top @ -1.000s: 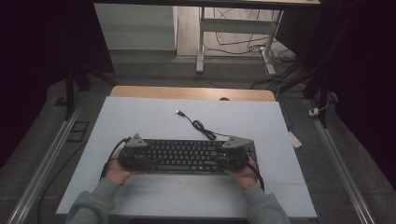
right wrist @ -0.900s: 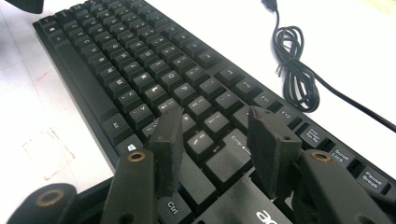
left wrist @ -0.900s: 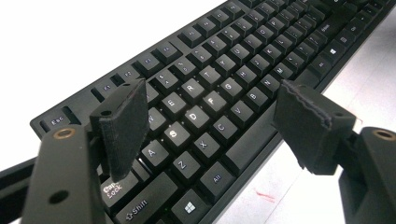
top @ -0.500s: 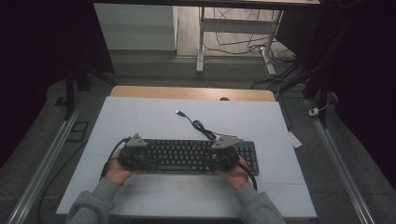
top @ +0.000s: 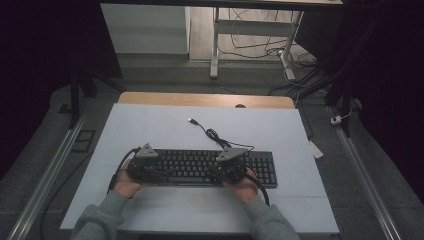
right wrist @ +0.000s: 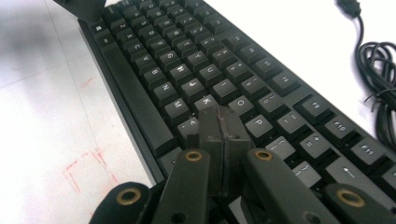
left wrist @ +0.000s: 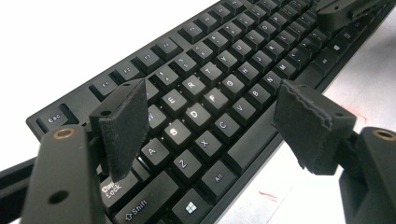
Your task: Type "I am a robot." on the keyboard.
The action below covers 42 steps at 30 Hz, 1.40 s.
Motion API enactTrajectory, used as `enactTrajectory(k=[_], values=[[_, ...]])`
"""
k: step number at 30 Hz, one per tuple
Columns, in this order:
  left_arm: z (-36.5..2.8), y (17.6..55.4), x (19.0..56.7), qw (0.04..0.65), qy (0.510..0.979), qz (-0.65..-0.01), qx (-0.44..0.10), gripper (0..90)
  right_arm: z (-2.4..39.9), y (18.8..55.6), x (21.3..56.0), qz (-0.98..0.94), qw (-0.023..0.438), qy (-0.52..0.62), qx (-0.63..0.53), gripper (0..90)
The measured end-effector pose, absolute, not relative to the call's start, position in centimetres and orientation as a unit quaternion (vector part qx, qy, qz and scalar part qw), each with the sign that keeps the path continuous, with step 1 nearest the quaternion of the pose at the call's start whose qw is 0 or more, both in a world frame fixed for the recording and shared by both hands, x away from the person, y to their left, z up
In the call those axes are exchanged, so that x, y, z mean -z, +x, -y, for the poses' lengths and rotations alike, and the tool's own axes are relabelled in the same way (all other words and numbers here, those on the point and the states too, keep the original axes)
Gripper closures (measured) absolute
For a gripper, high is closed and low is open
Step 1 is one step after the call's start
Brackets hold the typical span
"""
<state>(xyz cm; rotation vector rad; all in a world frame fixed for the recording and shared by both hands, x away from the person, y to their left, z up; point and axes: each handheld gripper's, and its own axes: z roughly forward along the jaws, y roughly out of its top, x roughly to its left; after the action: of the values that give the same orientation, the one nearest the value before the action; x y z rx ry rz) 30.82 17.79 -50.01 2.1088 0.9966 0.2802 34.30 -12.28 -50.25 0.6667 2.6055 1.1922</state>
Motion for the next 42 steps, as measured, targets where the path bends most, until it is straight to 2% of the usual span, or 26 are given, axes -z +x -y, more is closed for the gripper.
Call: enactTrajectory(k=[24,33,39,42], values=[[-17.8,30.8,50.0,0.383,0.830,-0.389,-0.112,26.4,11.3,34.5,51.6,-0.893,0.103,0.227,-0.375,89.6],[-17.9,30.8,50.0,0.386,0.828,-0.390,-0.115,26.5,12.9,34.4,50.1,-0.872,0.119,0.233,-0.415,89.0],[-17.9,30.8,49.9,0.387,0.826,-0.392,-0.118,26.5,15.6,34.5,49.6,-0.852,0.138,0.267,-0.428,69.7],[-17.9,30.7,49.9,0.388,0.826,-0.391,-0.122,26.4,17.1,34.5,49.6,-0.846,0.144,0.278,-0.431,64.1]])
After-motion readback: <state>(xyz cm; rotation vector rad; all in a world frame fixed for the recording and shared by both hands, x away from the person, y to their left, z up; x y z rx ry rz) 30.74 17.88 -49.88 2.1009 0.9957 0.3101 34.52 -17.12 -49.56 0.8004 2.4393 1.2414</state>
